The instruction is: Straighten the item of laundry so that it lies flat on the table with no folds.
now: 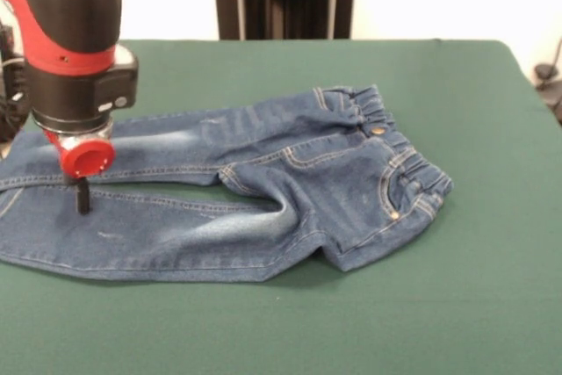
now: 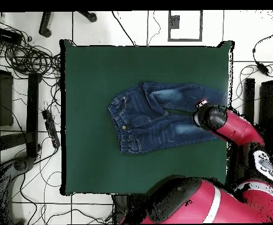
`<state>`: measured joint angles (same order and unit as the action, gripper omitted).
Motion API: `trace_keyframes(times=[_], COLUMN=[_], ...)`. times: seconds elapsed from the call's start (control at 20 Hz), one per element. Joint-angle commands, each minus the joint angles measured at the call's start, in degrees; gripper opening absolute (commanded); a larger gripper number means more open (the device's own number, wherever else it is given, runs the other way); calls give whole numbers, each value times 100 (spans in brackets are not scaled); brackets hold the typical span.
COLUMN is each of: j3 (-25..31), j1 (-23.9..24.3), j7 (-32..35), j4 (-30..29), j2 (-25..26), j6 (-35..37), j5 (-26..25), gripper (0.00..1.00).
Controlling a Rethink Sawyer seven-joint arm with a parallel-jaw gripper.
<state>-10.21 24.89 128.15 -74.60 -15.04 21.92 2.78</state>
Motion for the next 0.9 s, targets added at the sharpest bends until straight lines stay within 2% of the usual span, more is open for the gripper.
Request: trace_keyframes(times=[0.05, 0.6, 0.9], j3=[1763, 1571, 1652], j1=[1235, 799, 744], j7=[-1532, -678, -568], j4=[-332, 509, 618], j2=[-262, -248, -195], j6=[1842, 2371, 2111], j5=[18, -262, -217], gripper=[100, 100, 100])
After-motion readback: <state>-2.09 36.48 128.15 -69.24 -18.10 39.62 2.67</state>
